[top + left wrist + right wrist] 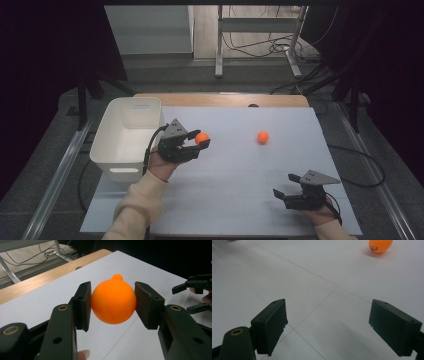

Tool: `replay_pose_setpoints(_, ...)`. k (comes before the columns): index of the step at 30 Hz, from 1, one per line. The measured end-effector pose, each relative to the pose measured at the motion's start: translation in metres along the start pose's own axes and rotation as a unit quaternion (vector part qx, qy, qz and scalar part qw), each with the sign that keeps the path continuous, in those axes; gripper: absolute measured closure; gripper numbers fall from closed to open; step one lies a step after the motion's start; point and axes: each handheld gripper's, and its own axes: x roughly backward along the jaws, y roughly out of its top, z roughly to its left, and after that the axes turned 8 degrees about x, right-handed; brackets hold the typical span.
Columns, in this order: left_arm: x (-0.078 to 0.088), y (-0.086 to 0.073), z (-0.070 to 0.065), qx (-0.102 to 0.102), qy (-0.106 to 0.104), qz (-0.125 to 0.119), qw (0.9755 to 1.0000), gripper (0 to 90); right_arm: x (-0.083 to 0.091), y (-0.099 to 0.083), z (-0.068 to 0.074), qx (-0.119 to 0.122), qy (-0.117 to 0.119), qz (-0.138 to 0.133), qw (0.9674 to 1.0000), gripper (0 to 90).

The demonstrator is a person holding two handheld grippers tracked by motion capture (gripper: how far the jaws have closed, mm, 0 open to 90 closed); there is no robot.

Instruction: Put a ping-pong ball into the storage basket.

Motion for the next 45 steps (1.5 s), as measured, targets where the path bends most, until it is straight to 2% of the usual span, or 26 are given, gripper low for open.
replay_pose_setpoints(45,0.026,0.003,0.026,0.022,0.037,-0.027,0.9987,50.3,0.000,0.000,0.000,0.000,-0.001,0.001,1.0000,15.6)
